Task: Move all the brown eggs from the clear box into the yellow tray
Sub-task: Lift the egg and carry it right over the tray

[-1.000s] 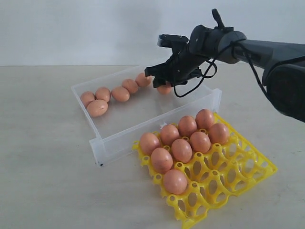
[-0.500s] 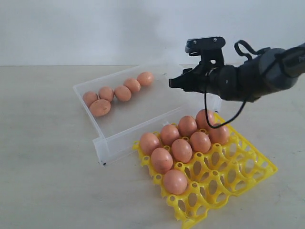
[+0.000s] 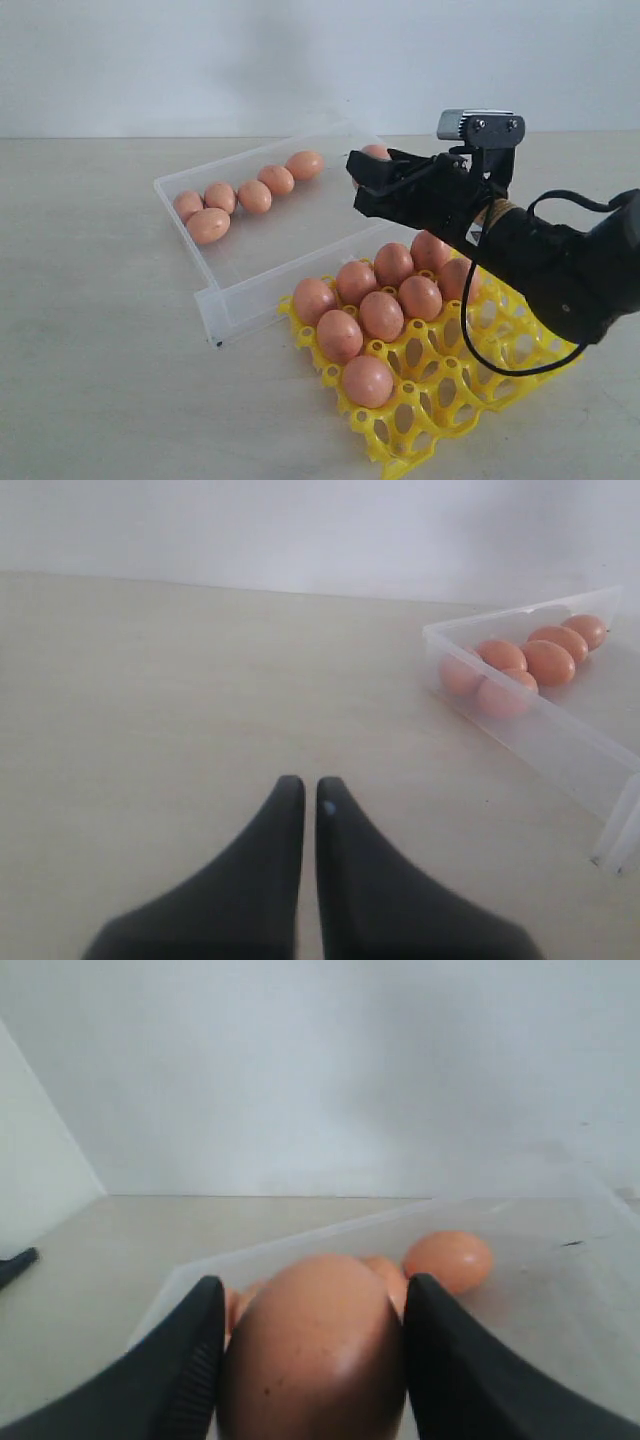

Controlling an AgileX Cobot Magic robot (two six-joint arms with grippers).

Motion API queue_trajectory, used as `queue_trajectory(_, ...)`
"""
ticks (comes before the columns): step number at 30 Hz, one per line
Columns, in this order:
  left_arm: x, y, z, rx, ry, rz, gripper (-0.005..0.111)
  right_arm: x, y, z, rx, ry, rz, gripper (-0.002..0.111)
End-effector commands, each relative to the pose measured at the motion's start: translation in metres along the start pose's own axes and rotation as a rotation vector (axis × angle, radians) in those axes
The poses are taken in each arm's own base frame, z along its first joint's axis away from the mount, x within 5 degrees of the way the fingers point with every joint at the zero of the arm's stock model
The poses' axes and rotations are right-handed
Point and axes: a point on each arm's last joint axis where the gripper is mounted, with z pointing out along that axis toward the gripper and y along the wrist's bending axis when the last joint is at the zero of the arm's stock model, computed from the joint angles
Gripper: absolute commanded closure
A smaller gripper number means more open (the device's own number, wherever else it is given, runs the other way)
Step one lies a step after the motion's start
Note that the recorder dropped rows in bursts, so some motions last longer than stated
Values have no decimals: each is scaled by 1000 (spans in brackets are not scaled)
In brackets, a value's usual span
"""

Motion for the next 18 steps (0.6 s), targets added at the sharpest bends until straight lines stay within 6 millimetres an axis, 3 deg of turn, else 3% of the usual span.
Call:
queue_trajectory(1, 0, 0, 0, -2, -5, -4, 103, 3, 9, -17, -60, 10, 112, 108)
queue_trajectory(5, 0, 0, 0, -2, -5, -4, 103, 8, 18, -57, -29, 65, 23, 108)
queue_trajectory(8, 0, 0, 0, -2, -5, -4, 103, 0, 19, -79, 52, 31, -107, 108)
queue_trajectory(11, 0, 0, 0, -2, -5, -4, 103, -30, -19, -96, 577, -121, -289, 108)
queue_trajectory(14, 0, 0, 0, -2, -5, -4, 103, -45, -49, -115, 1063, -197, -190, 108)
queue_trajectory(15, 0, 0, 0, -2, -5, -4, 103, -47, -51, -116, 1096, -222, -150, 108)
queue_trajectory(18, 0, 0, 0, -2, -5, -4, 103, -58, -47, -106, 942, -366, 14, 108)
